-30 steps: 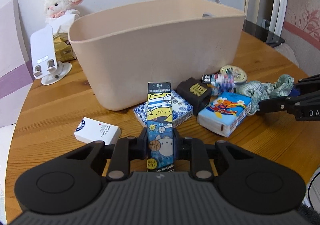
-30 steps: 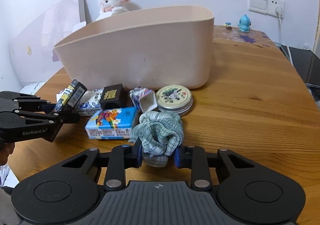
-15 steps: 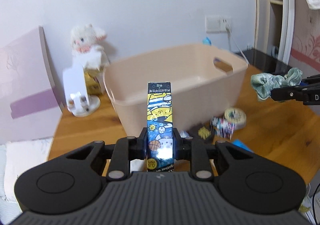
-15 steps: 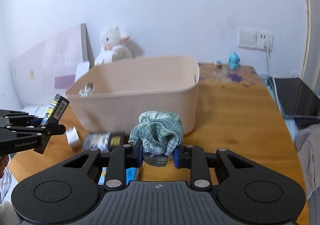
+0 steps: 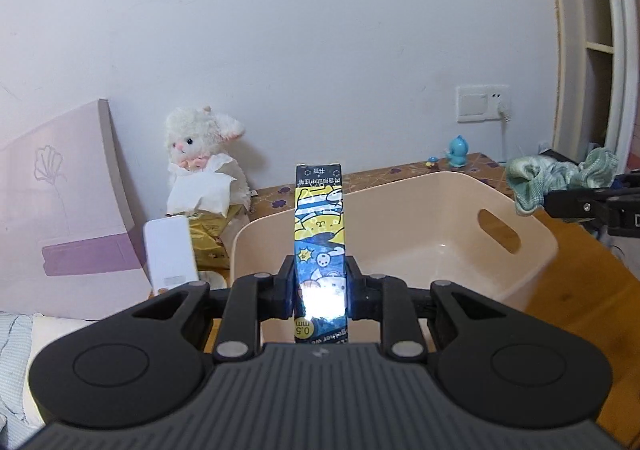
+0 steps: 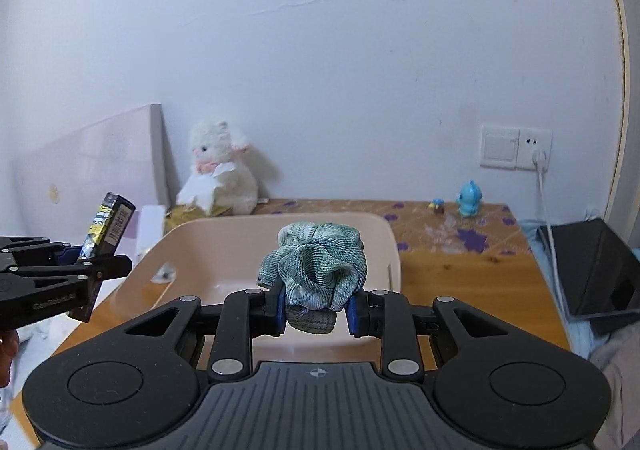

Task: Organize objects
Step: 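Carry both items over the basket and open both tools to drop them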

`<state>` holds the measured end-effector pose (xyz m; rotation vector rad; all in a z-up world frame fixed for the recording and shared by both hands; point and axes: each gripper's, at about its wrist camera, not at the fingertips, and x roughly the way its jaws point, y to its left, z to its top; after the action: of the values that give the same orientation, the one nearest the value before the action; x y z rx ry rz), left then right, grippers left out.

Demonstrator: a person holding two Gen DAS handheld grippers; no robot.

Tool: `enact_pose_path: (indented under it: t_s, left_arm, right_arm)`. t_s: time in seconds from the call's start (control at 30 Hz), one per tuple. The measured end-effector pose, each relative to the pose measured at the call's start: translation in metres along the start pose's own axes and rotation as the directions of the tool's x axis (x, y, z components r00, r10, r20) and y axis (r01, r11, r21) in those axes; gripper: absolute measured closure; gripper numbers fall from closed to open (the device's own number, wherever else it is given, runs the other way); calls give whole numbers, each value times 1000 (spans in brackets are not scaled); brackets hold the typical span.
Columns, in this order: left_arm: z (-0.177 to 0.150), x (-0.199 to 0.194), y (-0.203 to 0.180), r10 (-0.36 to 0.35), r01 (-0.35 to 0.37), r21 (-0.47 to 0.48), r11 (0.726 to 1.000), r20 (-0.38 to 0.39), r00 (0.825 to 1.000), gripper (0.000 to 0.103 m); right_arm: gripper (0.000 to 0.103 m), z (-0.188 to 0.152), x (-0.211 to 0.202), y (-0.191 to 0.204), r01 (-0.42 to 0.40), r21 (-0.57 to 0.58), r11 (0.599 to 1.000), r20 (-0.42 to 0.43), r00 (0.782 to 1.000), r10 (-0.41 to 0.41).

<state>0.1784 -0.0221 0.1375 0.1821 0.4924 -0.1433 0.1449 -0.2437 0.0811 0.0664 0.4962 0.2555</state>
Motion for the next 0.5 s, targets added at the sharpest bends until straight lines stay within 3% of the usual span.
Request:
enact_pose_path:
  t_s: [0.13, 0.27, 0.4, 0.5]
  left_arm:
    - [6, 38, -8, -3, 3, -4, 1000, -60, 998, 78]
    - [-1, 77, -14, 8, -9, -1, 1000, -156, 988, 78]
    - [-13, 99, -19, -4, 2, -8, 1000, -232, 973, 78]
    - [-16, 104, -24, 1, 2, 14, 1000, -244, 970, 77]
  right_arm:
    - [77, 7, 28, 1, 36, -42, 998, 0, 999, -36]
    - [77, 8, 63, 5, 44, -79, 996, -52, 997, -48]
    - [76, -3, 94, 12, 47, -126, 991, -134, 989, -64]
    - [71, -14, 105, 15, 62, -160, 985, -159, 983, -88]
